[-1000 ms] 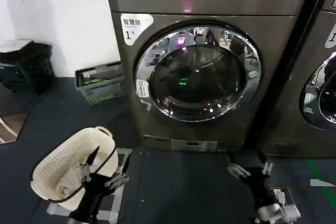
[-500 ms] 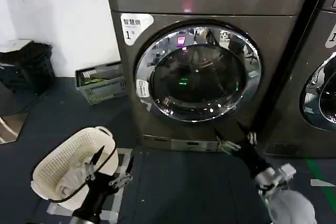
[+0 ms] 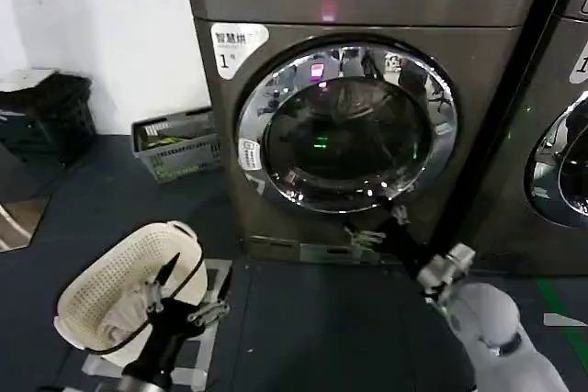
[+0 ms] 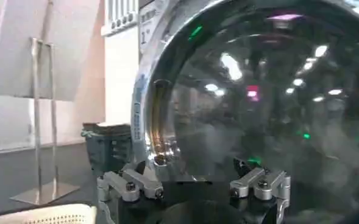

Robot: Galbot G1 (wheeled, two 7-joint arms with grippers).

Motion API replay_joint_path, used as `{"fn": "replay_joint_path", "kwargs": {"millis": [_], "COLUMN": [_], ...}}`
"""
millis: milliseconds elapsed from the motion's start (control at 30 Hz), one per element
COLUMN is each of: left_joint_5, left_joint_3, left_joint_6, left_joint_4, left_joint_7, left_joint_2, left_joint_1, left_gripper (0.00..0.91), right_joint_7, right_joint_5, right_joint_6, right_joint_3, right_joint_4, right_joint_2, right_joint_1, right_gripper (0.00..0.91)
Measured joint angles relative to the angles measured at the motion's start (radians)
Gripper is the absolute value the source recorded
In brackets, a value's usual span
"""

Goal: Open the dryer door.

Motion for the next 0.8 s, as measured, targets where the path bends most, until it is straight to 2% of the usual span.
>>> {"fn": "replay_joint_path", "kwargs": {"millis": [433, 800], "left_joint_5": [-0.023, -0.023], "left_joint_3": [0.006, 0.003], "left_joint_6": [0.025, 0.027], "left_joint_4": [-0.019, -0.01], "left_joint_7": [0.011, 0.009], "left_joint_2": [0.007, 0.008], "left_joint_1": [-0.013, -0.01], "left_gripper": [0.907, 0.907], "right_joint_7": [0.026, 0.022], "right_joint_5": [-0.048, -0.062], "right_joint_6": [0.006, 0.011], "right_joint_3": [-0.121, -0.194], "right_joint_4": [-0.125, -0.224], "right_joint_2": [0.076, 0.15], "right_joint_1": [0.133, 0.235], "right_gripper": [0.907, 0.907]}}
